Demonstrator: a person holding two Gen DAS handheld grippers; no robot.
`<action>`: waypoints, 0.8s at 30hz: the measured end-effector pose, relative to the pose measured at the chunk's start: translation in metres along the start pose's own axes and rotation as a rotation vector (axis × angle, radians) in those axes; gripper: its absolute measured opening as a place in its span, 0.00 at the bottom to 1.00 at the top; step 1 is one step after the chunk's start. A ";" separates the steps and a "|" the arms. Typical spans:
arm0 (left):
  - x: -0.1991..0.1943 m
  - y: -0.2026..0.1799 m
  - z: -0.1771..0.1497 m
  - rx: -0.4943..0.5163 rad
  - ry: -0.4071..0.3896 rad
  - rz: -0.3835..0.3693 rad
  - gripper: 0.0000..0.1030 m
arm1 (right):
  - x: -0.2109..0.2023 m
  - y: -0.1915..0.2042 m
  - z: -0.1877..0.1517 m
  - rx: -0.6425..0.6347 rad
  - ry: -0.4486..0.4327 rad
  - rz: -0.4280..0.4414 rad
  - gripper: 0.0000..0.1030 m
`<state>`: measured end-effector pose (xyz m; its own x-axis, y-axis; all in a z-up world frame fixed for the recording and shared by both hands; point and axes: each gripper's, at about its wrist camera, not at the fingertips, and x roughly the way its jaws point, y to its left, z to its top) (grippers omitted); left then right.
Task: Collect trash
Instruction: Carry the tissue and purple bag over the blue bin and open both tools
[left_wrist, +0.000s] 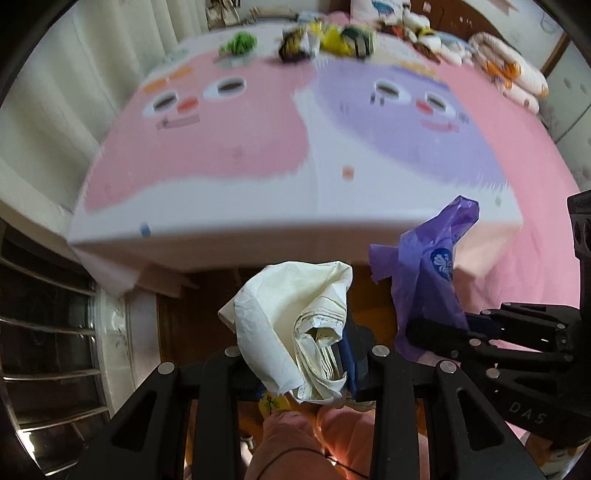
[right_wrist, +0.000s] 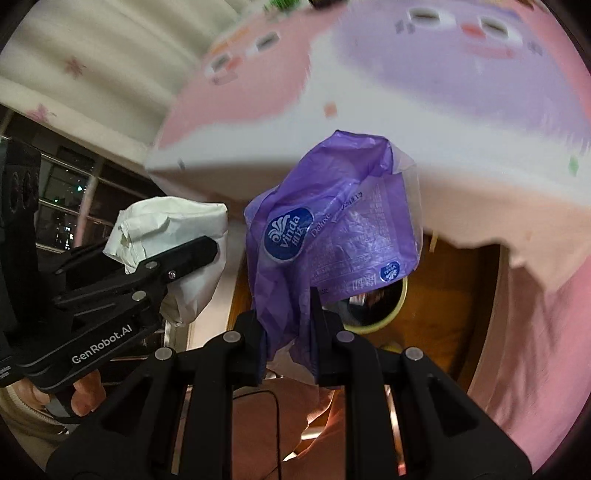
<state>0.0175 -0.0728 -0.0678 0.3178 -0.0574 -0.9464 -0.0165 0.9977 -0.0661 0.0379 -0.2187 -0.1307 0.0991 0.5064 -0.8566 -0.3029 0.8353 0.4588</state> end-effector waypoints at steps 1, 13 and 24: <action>0.011 0.001 -0.007 -0.002 0.016 -0.006 0.29 | 0.010 -0.004 -0.006 0.016 0.014 -0.005 0.14; 0.193 0.022 -0.080 -0.003 0.154 -0.060 0.30 | 0.202 -0.102 -0.066 0.286 0.109 -0.023 0.16; 0.322 0.027 -0.104 0.045 0.187 -0.058 0.46 | 0.325 -0.167 -0.092 0.369 0.161 -0.069 0.25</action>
<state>0.0206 -0.0677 -0.4076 0.1349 -0.1170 -0.9839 0.0404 0.9928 -0.1125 0.0337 -0.2134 -0.5077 -0.0514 0.4309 -0.9010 0.0629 0.9018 0.4276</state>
